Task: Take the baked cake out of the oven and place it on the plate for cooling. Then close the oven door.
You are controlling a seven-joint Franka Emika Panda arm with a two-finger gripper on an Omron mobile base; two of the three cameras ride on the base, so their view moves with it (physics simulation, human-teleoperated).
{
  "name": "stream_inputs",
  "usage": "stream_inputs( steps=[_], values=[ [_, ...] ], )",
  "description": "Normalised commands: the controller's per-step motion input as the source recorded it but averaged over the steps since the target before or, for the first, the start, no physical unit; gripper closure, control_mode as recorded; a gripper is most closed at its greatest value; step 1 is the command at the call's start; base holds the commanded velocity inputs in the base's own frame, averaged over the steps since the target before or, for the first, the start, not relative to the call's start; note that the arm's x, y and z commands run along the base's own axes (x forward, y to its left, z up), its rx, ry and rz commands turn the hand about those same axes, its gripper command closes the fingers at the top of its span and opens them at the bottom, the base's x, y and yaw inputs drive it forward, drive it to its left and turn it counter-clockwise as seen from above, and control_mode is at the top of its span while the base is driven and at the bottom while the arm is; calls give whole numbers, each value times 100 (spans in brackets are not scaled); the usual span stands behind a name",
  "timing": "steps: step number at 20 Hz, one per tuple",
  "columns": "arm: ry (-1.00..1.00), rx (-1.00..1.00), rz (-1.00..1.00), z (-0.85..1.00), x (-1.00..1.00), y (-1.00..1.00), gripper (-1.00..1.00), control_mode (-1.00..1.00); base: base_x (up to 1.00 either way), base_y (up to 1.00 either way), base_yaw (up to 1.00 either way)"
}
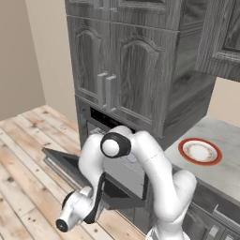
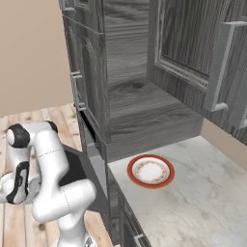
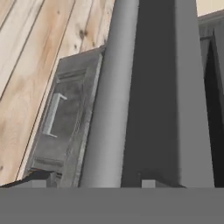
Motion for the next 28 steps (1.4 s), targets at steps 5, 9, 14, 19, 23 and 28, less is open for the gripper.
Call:
stream_inputs(
  steps=[5, 9, 14, 19, 23, 28],
  values=[
    [-65, -10, 3, 1, -98, 79, -100, -100, 0, 0, 0],
    [-50, -6, 0, 24, -88, 67, -100, -100, 0, 0, 0],
    [-18, 1, 0, 77, -50, 37, -100, -100, 0, 0, 0],
    [13, 12, 0, 100, -4, 11, -100, -100, 0, 0, 0],
    [18, 10, 0, 100, 4, 0, -100, -100, 0, 0, 0],
    [16, 1, -5, 72, 27, -3, -100, -100, 0, 0, 0]
  ],
)
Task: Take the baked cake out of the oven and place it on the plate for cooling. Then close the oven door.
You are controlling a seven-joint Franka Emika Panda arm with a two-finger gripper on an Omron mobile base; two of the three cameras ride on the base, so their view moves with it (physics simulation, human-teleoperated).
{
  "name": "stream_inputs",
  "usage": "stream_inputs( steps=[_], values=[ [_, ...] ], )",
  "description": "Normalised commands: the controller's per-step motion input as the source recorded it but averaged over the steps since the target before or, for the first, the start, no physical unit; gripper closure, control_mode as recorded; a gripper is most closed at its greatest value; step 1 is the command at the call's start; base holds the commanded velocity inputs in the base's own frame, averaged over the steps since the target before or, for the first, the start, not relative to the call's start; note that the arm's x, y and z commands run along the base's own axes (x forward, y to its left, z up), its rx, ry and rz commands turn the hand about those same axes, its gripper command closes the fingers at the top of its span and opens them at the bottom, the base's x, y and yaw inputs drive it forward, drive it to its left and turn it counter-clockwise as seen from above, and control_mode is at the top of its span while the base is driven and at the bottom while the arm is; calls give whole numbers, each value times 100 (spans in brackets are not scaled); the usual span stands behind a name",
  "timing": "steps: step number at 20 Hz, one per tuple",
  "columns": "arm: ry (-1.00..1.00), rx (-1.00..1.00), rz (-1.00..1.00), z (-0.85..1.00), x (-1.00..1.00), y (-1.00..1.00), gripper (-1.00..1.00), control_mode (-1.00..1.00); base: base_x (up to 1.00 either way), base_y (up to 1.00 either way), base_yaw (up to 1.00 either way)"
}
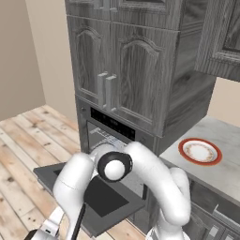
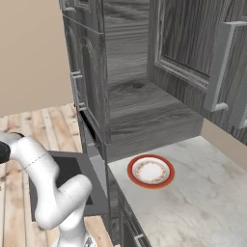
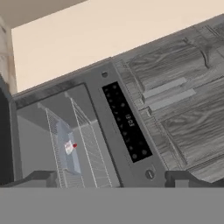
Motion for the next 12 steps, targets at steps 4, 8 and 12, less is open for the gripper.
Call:
stream_inputs(
  steps=[4, 8, 12],
  values=[
    [4, 0, -7, 14, 43, -25, -100, -100, 0, 0, 0],
    [2, -1, -9, 0, 51, -39, -100, -100, 0, 0, 0],
    [5, -3, -10, -2, 54, -36, -100, -100, 0, 0, 0]
  ],
)
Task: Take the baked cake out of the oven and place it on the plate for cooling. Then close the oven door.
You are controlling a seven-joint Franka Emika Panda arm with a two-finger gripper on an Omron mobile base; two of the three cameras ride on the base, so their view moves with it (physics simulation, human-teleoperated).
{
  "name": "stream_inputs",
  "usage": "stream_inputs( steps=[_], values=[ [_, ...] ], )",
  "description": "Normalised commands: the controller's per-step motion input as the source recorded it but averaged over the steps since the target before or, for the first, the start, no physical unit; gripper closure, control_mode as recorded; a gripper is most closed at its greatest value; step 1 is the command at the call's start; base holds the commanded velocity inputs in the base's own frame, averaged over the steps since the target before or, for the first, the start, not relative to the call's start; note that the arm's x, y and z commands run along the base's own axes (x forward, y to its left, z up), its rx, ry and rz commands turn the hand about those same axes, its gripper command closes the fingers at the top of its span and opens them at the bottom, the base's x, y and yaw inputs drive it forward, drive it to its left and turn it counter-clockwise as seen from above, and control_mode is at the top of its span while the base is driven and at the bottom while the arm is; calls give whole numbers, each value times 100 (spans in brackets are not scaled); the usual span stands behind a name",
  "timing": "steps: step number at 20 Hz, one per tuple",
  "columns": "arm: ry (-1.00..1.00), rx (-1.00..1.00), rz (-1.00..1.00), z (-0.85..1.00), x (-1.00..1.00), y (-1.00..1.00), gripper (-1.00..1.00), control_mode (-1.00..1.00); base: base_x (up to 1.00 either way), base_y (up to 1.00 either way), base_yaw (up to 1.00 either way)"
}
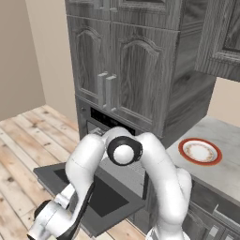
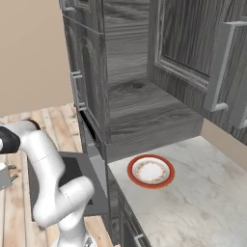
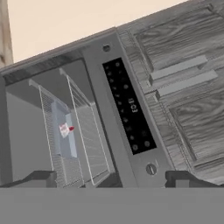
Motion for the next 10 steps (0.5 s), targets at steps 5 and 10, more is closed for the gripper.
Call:
stream_inputs(
  steps=[5, 10],
  values=[
    [11, -3, -11, -4, 65, -28, -100, -100, 0, 0, 0],
    [15, -2, -10, -9, 69, -23, -100, -100, 0, 0, 0]
  ],
)
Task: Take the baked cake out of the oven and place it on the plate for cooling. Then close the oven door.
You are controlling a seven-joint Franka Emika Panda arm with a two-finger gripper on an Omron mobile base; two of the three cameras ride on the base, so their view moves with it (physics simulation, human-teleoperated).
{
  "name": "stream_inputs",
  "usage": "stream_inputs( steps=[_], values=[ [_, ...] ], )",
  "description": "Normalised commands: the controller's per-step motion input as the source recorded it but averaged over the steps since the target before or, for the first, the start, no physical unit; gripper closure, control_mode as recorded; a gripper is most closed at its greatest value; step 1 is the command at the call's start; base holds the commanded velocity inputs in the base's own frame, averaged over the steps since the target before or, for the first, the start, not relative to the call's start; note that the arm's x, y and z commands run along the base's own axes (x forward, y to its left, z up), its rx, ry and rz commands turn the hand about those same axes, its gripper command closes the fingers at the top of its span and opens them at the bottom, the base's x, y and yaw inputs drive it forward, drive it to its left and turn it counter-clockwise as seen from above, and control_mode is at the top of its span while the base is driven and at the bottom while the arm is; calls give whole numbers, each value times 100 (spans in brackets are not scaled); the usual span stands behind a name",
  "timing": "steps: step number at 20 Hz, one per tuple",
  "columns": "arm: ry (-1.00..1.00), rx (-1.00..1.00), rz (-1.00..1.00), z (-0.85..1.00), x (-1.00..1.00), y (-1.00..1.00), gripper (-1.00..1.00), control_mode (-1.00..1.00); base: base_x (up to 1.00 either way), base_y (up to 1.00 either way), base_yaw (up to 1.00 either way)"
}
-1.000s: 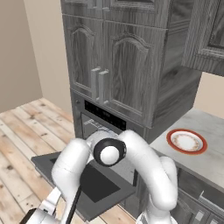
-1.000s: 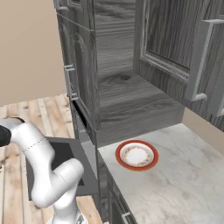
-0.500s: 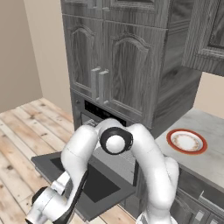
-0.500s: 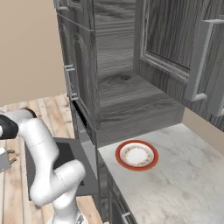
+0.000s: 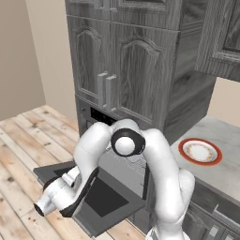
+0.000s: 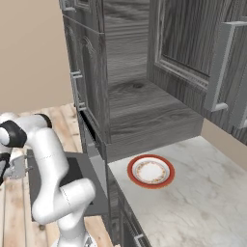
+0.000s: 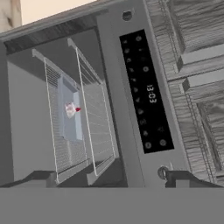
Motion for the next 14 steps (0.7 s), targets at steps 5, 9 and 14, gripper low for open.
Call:
stream_inputs(
  steps=[5, 9, 14],
  values=[
    [16, -1, -9, -22, 60, -27, -100, -100, 0, 0, 0],
    [12, -1, -8, -26, 53, -32, -100, -100, 0, 0, 0],
    [1, 0, -4, -21, 24, -38, -100, -100, 0, 0, 0]
  ],
)
